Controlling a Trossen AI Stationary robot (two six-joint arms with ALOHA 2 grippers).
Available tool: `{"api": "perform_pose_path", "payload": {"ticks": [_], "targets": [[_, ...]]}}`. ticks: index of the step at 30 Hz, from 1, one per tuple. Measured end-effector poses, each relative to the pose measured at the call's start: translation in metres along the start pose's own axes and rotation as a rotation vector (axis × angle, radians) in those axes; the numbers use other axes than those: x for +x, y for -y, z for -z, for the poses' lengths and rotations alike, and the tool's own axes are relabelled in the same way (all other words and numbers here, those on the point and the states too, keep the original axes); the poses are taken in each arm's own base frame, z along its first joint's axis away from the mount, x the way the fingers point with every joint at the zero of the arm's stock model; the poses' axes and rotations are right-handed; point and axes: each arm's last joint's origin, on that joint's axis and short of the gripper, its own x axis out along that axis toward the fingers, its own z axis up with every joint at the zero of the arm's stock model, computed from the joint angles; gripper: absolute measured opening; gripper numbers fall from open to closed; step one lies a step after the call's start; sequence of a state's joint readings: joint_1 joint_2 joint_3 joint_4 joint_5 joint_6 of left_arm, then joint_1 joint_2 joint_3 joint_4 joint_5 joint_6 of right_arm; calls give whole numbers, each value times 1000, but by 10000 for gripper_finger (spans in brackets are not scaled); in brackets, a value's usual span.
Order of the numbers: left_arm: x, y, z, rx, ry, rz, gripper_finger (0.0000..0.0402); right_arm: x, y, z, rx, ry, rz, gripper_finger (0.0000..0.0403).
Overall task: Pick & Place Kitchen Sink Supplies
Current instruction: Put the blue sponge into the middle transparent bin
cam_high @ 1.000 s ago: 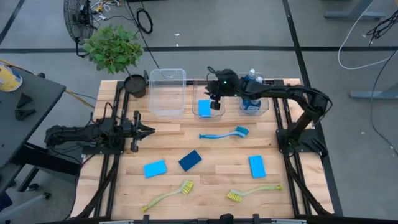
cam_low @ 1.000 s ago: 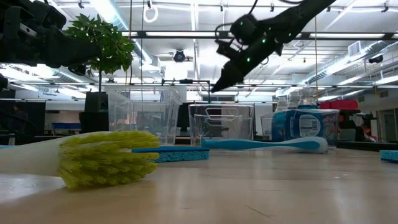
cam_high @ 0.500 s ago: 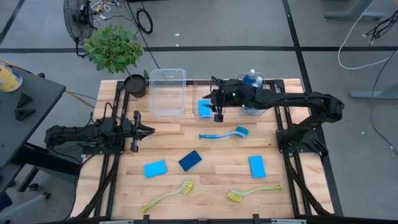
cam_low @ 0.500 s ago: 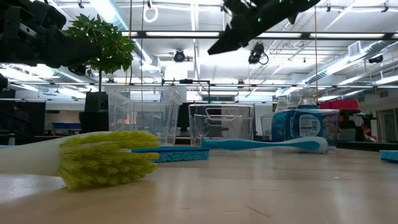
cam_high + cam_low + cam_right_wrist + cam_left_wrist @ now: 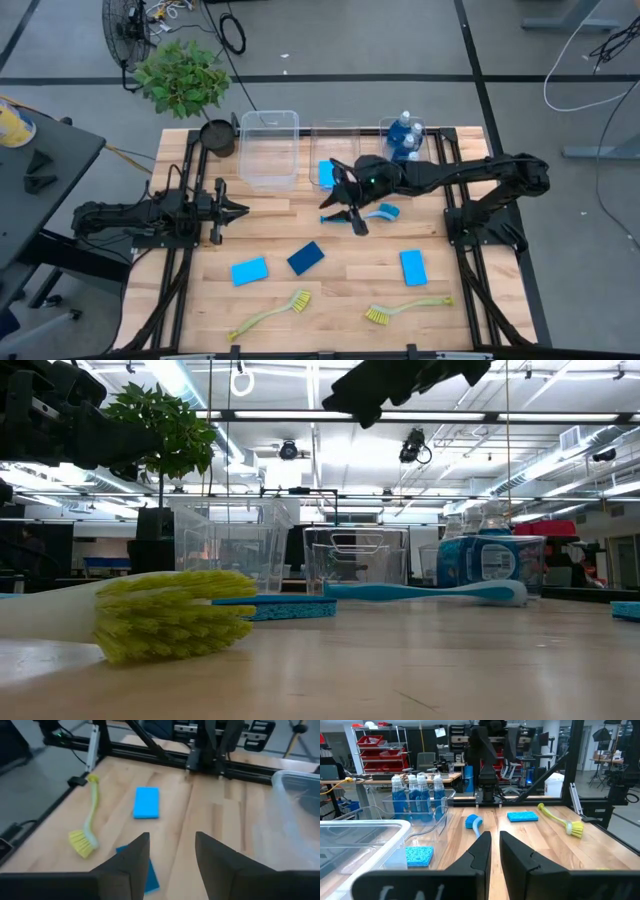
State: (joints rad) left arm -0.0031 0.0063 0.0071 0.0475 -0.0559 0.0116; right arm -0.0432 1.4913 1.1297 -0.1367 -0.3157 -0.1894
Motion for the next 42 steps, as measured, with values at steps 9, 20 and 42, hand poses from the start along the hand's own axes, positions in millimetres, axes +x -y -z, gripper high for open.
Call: {"api": "perform_pose_path", "payload": {"ticks": [9,20,42], "targets": [[0,0,0,0,0,0,44,8,-26,-4,21,-39,211,160],[0,0,0,0,0,0,44,13,-52,-7,137,-29,279,160],[0,0,0,0,0,0,44,24,-73,8,287,-110,234,160]]}}
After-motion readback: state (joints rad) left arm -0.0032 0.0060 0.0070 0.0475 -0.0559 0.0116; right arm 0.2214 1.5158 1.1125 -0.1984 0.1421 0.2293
